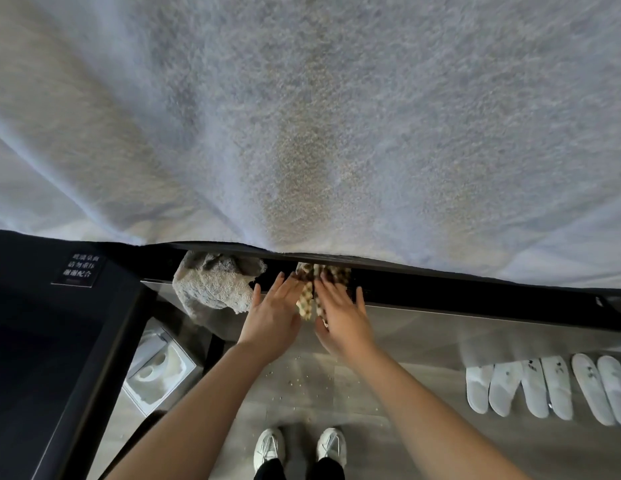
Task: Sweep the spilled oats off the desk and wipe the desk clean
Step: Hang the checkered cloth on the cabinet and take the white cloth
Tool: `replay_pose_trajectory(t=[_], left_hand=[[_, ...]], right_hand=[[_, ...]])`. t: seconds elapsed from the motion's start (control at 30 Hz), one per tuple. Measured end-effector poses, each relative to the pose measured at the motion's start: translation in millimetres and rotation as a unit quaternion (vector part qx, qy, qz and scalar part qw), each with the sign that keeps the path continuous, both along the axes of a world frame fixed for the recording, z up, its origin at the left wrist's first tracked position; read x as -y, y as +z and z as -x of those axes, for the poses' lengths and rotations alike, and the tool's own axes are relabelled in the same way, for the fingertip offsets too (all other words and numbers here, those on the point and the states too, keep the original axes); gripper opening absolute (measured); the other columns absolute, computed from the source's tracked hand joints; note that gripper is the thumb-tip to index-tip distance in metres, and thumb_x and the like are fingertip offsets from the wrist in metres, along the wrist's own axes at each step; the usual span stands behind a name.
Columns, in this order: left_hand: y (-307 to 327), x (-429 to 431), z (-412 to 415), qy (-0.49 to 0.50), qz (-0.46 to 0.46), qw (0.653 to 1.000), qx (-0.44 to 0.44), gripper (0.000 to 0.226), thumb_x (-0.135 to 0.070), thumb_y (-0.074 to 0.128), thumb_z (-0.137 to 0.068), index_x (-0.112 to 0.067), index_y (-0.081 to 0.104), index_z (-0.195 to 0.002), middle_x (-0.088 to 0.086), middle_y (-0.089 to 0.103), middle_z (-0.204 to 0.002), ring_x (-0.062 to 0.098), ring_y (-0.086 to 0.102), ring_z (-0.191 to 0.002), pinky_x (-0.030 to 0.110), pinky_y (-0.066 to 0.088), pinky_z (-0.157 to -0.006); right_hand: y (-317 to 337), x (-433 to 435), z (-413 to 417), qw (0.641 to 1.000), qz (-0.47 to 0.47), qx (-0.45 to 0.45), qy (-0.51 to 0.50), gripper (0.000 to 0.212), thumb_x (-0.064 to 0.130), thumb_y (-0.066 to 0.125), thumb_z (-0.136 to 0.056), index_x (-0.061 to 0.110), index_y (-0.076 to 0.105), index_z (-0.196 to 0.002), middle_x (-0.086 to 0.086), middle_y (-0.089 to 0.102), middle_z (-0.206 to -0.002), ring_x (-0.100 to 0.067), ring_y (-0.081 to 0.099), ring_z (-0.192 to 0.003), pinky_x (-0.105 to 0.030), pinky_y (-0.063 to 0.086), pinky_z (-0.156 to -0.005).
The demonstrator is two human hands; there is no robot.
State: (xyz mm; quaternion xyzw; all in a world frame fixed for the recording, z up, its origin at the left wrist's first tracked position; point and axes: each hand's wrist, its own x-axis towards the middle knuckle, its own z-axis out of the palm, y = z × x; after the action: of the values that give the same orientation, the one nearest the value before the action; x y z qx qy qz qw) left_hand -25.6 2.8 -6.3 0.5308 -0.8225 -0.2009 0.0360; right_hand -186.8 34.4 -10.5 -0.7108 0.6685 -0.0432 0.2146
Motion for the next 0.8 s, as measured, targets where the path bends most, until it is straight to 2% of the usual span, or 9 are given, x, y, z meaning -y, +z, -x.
replay_pose_trajectory(t=[0.13, 0.23, 0.3, 0.43, 0.53, 0.6, 0.67, 0.7, 0.8], left_hand=[[0.3, -19.7, -43.1, 0.121, 0.061, 0.990, -0.036, 0.040, -0.020, 0.053, -0.082, -0.016, 0.060, -0.121, 0.007, 0.050, -0.137, 0.030, 0.046, -0.128, 0.046, 0.036, -0.103], [1.9, -7.3, -76.8, 0.195, 0.068, 0.978, -0.037, 0.045, -0.011, 0.068, -0.075, -0.012, 0.060, -0.119, 0.012, 0.053, -0.129, 0.035, 0.050, -0.118, 0.051, 0.044, -0.091], [6.5, 10.9, -91.8, 0.213, 0.049, 0.975, -0.028, 0.055, -0.012, 0.069, -0.074, -0.014, 0.056, -0.127, 0.011, 0.050, -0.132, 0.034, 0.047, -0.121, 0.050, 0.042, -0.095], [2.2, 44.7, -112.0, 0.115, 0.007, 0.993, 0.015, 0.056, -0.009, 0.064, -0.078, -0.025, 0.056, -0.131, 0.009, 0.051, -0.127, 0.034, 0.046, -0.119, 0.045, 0.039, -0.101], [-3.5, 68.8, -126.6, 0.017, 0.082, 0.996, 0.007, 0.042, -0.004, 0.072, -0.068, -0.020, 0.072, -0.107, 0.013, 0.064, -0.109, 0.035, 0.059, -0.104, 0.043, 0.035, -0.105], [-2.0, 78.7, -133.9, -0.042, 0.117, 0.992, -0.007, 0.031, -0.009, 0.077, -0.059, -0.020, 0.076, -0.088, 0.011, 0.069, -0.092, 0.030, 0.067, -0.088, 0.033, 0.046, -0.091], [3.0, 78.0, -139.9, -0.059, 0.122, 0.990, -0.038, 0.016, -0.020, 0.073, -0.066, -0.018, 0.077, -0.081, 0.007, 0.069, -0.076, 0.026, 0.069, -0.071, 0.028, 0.055, -0.063], [4.6, 75.3, -142.4, -0.063, 0.108, 0.991, -0.057, 0.017, -0.026, 0.064, -0.072, -0.017, 0.076, -0.080, 0.005, 0.068, -0.072, 0.025, 0.068, -0.066, 0.028, 0.054, -0.056], [7.9, 59.5, -148.4, -0.080, 0.114, 0.986, -0.093, 0.035, -0.039, 0.049, -0.081, -0.017, 0.075, -0.077, 0.000, 0.066, -0.073, 0.023, 0.063, -0.067, 0.026, 0.051, -0.055]], right_hand=[[6.6, -19.4, -3.2, 0.998, 0.024, 0.038, 0.033, 0.067, 0.025, 0.041, -0.098, 0.024, 0.006, -0.156, 0.011, -0.003, -0.162, -0.008, -0.012, -0.148, -0.043, -0.009, -0.121], [12.5, -15.6, -22.5, 0.996, 0.050, 0.053, 0.046, 0.056, 0.022, 0.042, -0.097, 0.023, 0.028, -0.152, 0.008, 0.014, -0.161, -0.013, 0.003, -0.150, -0.035, -0.008, -0.121], [15.7, -7.1, -41.4, 0.994, 0.061, 0.077, 0.041, 0.047, 0.017, 0.047, -0.095, 0.019, 0.047, -0.142, 0.002, 0.031, -0.156, -0.018, 0.022, -0.145, -0.040, 0.011, -0.122], [13.4, 13.7, -85.9, 0.990, 0.026, 0.138, 0.011, 0.045, 0.009, 0.050, -0.092, 0.017, 0.054, -0.136, -0.001, 0.044, -0.146, -0.020, 0.042, -0.131, -0.031, 0.035, -0.108], [5.6, 28.8, -116.6, 0.988, -0.004, 0.153, -0.011, 0.046, 0.010, 0.050, -0.093, 0.020, 0.051, -0.138, 0.004, 0.041, -0.142, -0.017, 0.052, -0.117, -0.020, 0.040, -0.093], [-0.9, 34.8, -129.4, 0.988, 0.000, 0.152, -0.039, 0.046, 0.012, 0.053, -0.092, 0.021, 0.053, -0.137, 0.006, 0.039, -0.140, -0.015, 0.056, -0.110, -0.015, 0.039, -0.086], [-3.8, 36.0, -137.4, 0.987, 0.013, 0.151, -0.062, 0.046, 0.019, 0.061, -0.088, 0.019, 0.056, -0.133, 0.005, 0.042, -0.137, -0.014, 0.055, -0.112, -0.017, 0.041, -0.090], [-4.0, 34.2, -140.3, 0.985, 0.016, 0.157, -0.070, 0.049, 0.025, 0.066, -0.085, 0.019, 0.056, -0.132, 0.004, 0.044, -0.135, -0.014, 0.053, -0.115, -0.021, 0.043, -0.094], [5.2, 20.5, -143.4, 0.983, 0.031, 0.161, -0.089, 0.054, 0.043, 0.069, -0.079, 0.020, 0.057, -0.127, 0.005, 0.051, -0.127, -0.012, 0.051, -0.113, -0.029, 0.045, -0.096]])
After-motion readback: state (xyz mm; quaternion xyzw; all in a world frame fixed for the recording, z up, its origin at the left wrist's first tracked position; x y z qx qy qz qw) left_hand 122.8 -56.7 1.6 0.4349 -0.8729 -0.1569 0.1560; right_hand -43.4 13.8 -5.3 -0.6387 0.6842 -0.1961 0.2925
